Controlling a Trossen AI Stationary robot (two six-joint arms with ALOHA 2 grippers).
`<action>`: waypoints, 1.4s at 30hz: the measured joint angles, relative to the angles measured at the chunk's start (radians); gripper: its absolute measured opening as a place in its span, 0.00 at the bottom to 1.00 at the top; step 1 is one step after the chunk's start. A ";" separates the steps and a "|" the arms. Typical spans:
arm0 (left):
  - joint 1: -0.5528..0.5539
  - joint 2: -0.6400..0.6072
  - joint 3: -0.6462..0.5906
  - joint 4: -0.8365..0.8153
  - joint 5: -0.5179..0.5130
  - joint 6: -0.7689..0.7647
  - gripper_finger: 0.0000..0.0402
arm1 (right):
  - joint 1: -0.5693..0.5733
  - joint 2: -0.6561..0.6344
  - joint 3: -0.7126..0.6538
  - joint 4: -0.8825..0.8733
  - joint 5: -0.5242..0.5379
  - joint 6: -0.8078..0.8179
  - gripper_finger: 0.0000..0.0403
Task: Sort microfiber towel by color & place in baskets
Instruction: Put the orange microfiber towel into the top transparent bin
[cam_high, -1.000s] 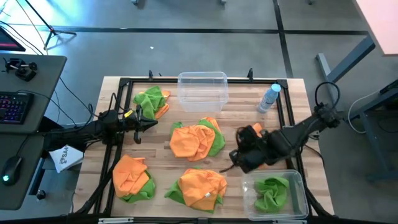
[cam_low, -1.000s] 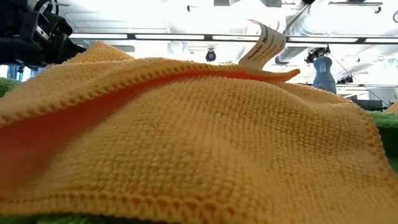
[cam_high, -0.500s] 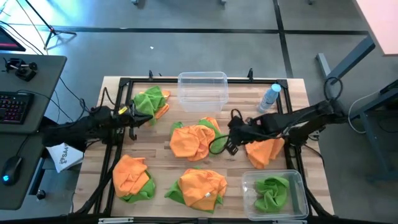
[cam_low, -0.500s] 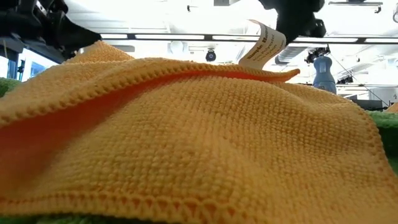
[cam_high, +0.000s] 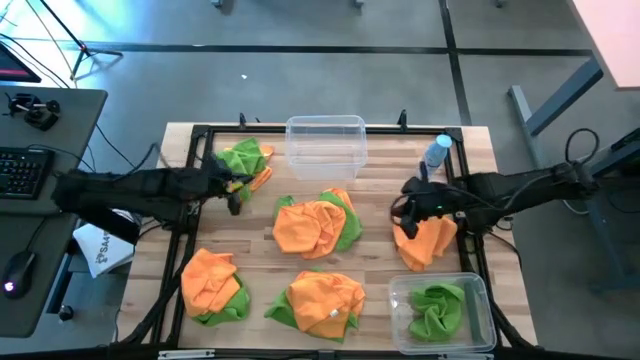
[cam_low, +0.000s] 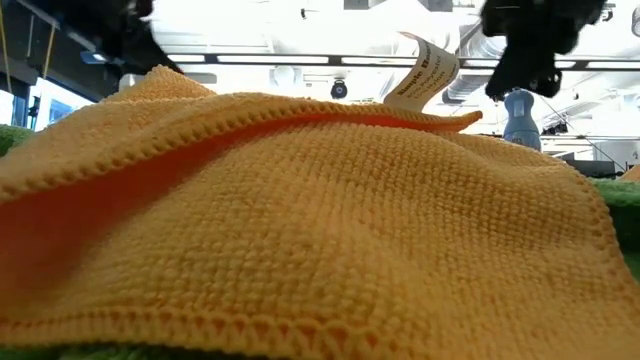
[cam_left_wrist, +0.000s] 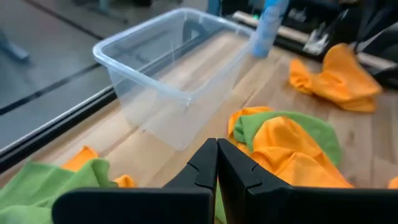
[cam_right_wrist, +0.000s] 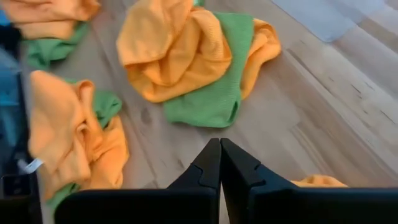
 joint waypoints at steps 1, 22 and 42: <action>-0.013 0.044 0.027 -0.009 -0.008 -0.019 0.00 | 0.000 -0.032 -0.030 0.015 -0.001 -0.010 0.00; -0.201 0.395 0.375 -0.602 0.262 -1.153 0.00 | 0.000 -0.238 -0.182 0.047 -0.044 -0.188 0.00; -0.554 0.628 0.332 -0.663 0.628 -1.445 0.00 | 0.000 -0.237 -0.181 0.047 -0.044 -0.209 0.00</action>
